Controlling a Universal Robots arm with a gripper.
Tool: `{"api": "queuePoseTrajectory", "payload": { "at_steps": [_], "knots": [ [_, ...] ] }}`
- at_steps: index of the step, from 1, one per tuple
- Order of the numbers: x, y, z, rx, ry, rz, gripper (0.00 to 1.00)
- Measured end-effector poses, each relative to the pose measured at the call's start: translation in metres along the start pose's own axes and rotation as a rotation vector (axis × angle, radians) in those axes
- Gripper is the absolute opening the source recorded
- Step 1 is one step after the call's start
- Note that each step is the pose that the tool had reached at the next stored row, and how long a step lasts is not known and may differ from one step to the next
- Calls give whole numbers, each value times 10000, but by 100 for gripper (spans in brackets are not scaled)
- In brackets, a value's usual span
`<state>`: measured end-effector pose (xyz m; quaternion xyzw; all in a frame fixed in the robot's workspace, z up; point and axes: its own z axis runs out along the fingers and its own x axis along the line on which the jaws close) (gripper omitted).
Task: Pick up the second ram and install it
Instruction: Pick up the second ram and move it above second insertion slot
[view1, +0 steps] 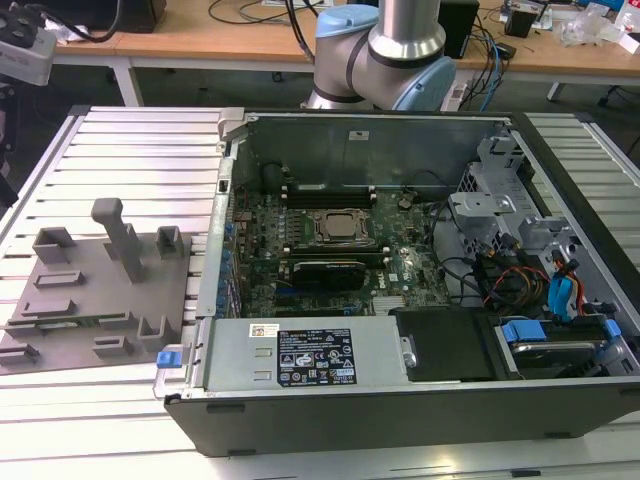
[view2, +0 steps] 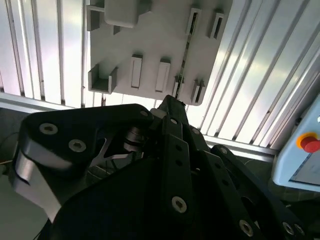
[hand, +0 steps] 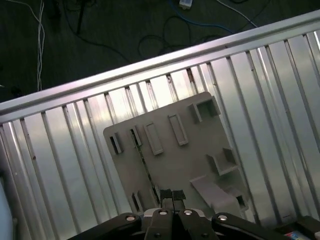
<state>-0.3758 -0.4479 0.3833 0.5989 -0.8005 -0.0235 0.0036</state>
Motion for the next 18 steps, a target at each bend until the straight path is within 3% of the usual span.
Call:
{"api": "queuePoseTrajectory", "payload": {
  "at_steps": [18],
  "knots": [
    [0,0,0,-42,80,-1901,11]
  ]
}}
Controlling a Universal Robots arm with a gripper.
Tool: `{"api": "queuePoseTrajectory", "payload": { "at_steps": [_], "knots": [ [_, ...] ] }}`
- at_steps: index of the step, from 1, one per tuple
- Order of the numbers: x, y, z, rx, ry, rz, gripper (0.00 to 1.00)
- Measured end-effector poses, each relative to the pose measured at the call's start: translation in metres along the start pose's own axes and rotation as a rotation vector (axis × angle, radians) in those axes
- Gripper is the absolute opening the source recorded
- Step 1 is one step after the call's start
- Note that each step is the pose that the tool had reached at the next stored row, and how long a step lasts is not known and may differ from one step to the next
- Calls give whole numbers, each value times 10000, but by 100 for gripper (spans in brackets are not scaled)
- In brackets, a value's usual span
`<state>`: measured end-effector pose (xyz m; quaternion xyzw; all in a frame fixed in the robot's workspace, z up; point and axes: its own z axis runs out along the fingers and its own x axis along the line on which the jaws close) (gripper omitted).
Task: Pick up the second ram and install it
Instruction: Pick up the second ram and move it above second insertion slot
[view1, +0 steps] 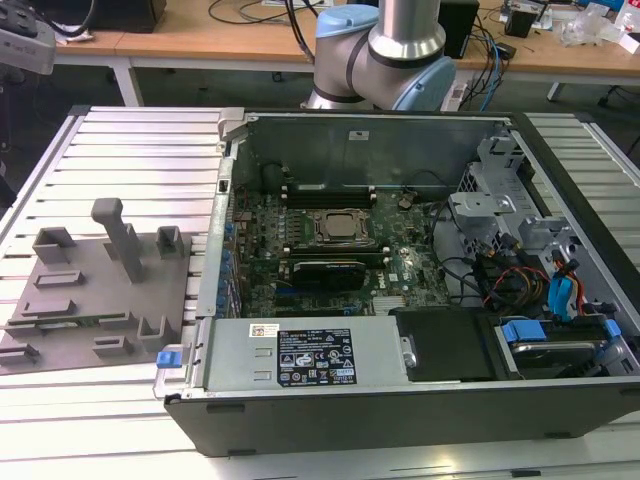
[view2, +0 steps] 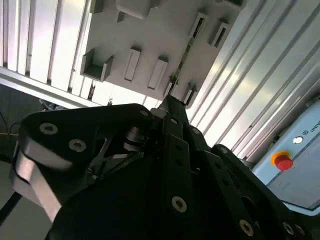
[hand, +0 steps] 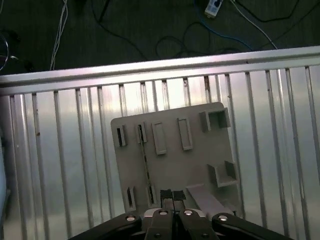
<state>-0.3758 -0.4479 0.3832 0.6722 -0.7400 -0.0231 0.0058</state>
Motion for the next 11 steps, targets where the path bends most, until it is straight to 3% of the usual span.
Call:
{"api": "queuePoseTrajectory", "payload": {
  "at_steps": [7,11],
  "knots": [
    [0,0,0,-16,31,-725,11],
    [0,0,0,-18,33,-778,11]
  ]
}}
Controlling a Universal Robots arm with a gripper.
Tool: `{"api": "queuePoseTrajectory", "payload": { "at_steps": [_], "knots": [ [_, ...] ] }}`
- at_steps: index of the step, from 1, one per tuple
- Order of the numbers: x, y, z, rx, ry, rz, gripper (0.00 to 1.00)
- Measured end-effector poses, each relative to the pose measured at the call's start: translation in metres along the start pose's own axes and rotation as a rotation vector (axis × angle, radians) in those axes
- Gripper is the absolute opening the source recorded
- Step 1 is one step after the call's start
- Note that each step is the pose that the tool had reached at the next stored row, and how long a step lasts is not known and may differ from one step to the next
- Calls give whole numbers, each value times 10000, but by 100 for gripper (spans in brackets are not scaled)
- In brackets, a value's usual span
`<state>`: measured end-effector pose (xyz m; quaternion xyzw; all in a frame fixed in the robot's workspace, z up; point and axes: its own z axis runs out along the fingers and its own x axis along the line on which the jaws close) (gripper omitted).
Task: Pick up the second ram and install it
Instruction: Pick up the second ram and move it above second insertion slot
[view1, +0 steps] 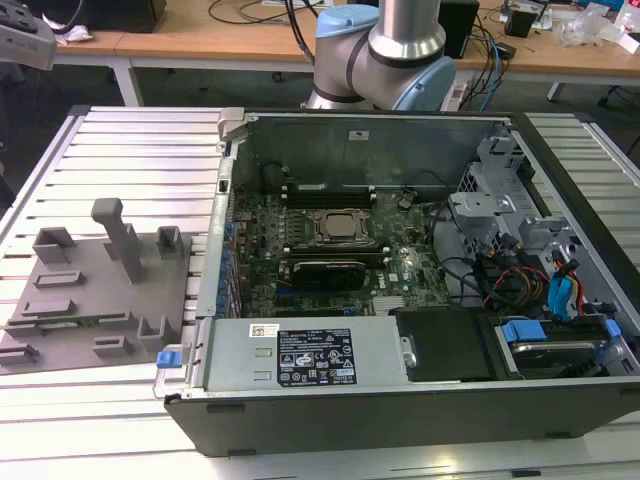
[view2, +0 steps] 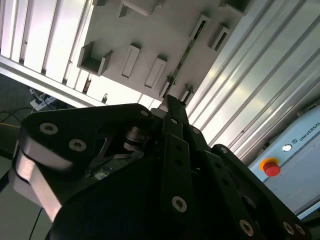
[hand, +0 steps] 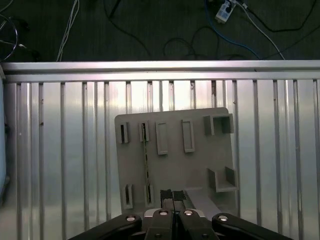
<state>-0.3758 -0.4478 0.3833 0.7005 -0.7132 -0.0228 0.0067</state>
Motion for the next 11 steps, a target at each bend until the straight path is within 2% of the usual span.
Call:
{"api": "queuePoseTrajectory", "payload": {
  "at_steps": [3,4,5,6,8,11],
  "knots": [
    [0,0,0,0,0,-3,11],
    [0,0,0,0,0,-5,17],
    [0,0,0,0,1,-7,30],
    [0,0,0,0,0,-7,30],
    [0,0,0,0,1,-9,42],
    [0,0,0,0,1,-11,42]
  ]
}}
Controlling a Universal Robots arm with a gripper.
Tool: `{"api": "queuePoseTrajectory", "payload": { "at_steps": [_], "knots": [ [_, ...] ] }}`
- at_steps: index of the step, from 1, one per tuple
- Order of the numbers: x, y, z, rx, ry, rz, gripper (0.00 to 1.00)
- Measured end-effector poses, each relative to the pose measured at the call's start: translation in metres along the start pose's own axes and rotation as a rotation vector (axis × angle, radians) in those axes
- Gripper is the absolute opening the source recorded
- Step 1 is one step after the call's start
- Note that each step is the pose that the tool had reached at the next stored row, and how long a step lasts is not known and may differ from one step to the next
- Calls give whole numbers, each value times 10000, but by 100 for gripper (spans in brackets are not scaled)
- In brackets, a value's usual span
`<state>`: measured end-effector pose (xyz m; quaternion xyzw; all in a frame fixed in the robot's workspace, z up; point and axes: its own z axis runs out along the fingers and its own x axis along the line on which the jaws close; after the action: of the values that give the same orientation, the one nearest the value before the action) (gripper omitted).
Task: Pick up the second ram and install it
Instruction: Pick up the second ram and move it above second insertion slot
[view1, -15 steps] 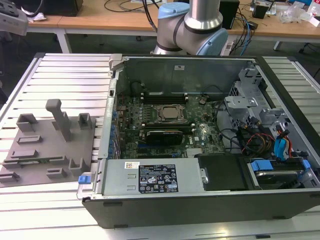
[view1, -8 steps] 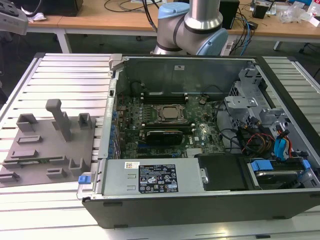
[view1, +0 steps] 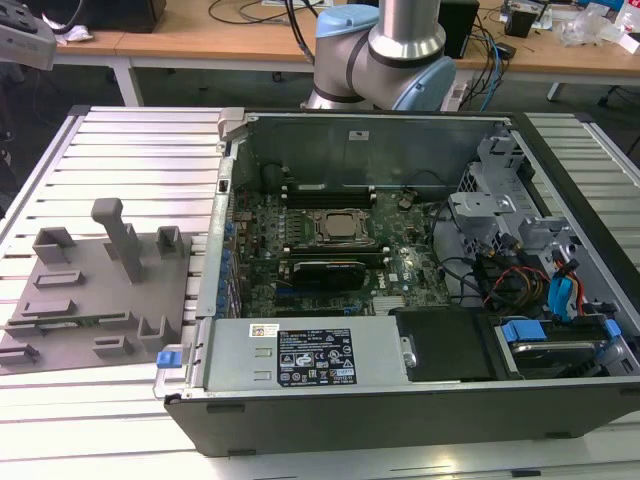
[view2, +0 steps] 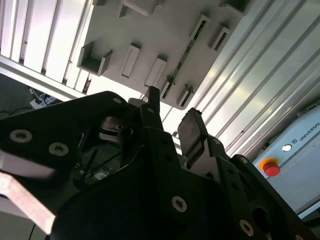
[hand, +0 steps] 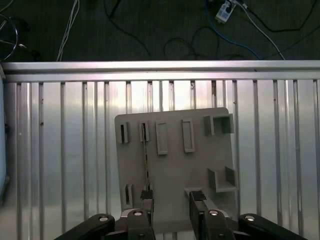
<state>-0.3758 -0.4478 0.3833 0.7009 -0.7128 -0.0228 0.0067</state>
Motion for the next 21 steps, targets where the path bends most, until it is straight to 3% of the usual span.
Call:
{"api": "queuePoseTrajectory", "payload": {
  "at_steps": [21],
  "knots": [
    [5,-9,203,1,-1,-1,42]
  ]
}}
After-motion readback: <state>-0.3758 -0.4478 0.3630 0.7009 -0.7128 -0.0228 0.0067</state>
